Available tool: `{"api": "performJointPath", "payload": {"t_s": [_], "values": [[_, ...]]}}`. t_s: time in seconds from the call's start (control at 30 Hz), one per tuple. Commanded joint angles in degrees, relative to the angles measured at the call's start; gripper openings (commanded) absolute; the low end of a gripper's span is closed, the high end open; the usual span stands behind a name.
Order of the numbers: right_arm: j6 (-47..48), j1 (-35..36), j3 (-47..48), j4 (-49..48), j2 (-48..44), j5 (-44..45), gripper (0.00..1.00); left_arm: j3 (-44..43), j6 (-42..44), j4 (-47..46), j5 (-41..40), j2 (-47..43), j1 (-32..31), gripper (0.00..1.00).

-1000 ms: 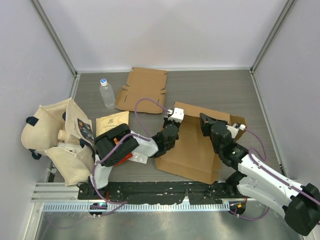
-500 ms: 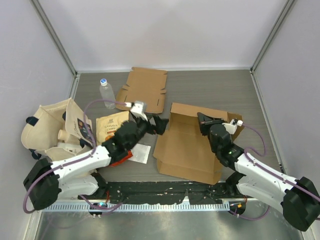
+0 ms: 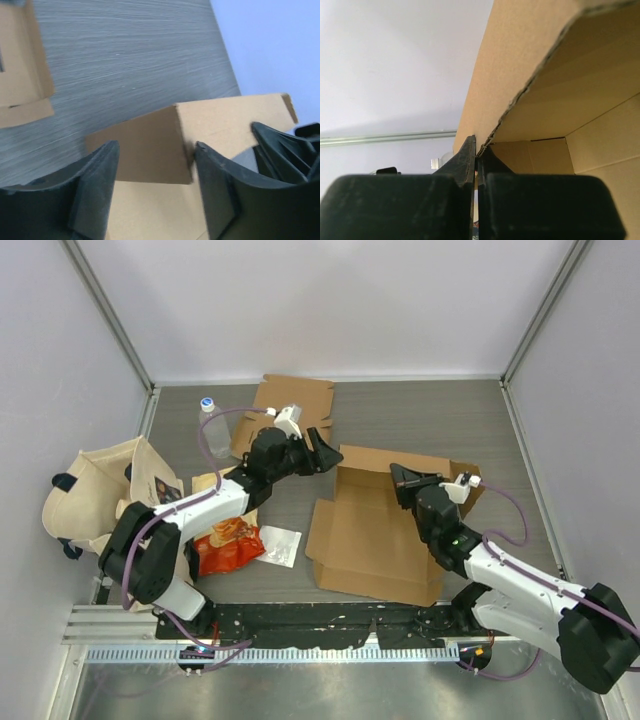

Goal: Fold the paper box

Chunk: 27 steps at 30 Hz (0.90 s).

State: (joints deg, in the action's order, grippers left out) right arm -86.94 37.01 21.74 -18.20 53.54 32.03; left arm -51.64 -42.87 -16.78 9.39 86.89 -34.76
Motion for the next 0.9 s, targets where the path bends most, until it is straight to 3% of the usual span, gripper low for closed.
{"api": "performJointPath", "payload": {"t_s": [0.0, 0.07, 0.13, 0.17, 0.23, 0.3, 0.33, 0.43, 0.53, 0.57, 0.6, 0.73, 0.87], "values": [[3.96, 0.16, 0.85, 0.62, 2.62, -2.76, 0.01, -1.28, -0.37, -2.65, 4.85, 1.35, 0.13, 0.59], [4.75, 0.16, 1.29, -0.43, 3.76, -4.08, 0.01, 0.83, 0.50, -2.48, 3.02, 0.39, 0.13, 0.50], [7.29, -0.01, 2.51, 0.43, 4.38, -5.57, 0.01, 1.80, 2.60, -0.64, 1.78, -0.93, 0.13, 0.51], [9.05, -0.27, 3.13, 0.79, 4.47, -6.71, 0.03, 1.89, 3.58, 0.16, 1.17, -2.76, 0.13, 0.62], [15.70, -1.15, 5.32, 3.85, 4.29, -11.26, 0.07, 0.76, 8.56, 4.44, 0.20, -4.79, 0.05, 0.73], [21.34, -3.42, 6.73, 7.62, 3.33, -16.01, 0.26, -0.04, 12.71, 7.97, -2.96, -7.77, -0.22, 0.78], [26.76, -4.05, 8.31, 9.48, 2.80, -19.78, 0.52, -0.39, 14.12, 9.90, -3.58, -8.66, -0.22, 0.79], [37.83, -7.47, 14.35, 23.61, 0.69, -26.47, 0.84, 0.39, 17.38, 10.10, -3.23, -11.21, -0.39, 0.79], [47.26, -8.71, 22.78, 43.15, -0.62, -34.03, 0.86, -0.04, 18.61, 10.71, -5.16, -11.48, -1.35, 0.80], [50.08, -8.80, 25.17, 48.55, -1.41, -32.83, 0.87, -0.30, 18.70, 10.71, -5.08, -11.13, -1.36, 0.80], [50.98, -8.80, 27.11, 56.44, -5.25, -25.51, 0.87, -0.74, 18.44, 10.80, -4.99, -10.78, -1.36, 0.80], [50.65, -9.33, 33.45, 64.24, -12.22, -12.80, 0.91, 5.21, 17.56, 2.76, -6.21, -14.01, -3.99, 0.69], [49.05, -10.99, 32.50, 66.54, -10.03, -8.83, 0.90, 11.38, 21.86, -0.10, -16.02, -16.84, -9.43, 0.75]]}}
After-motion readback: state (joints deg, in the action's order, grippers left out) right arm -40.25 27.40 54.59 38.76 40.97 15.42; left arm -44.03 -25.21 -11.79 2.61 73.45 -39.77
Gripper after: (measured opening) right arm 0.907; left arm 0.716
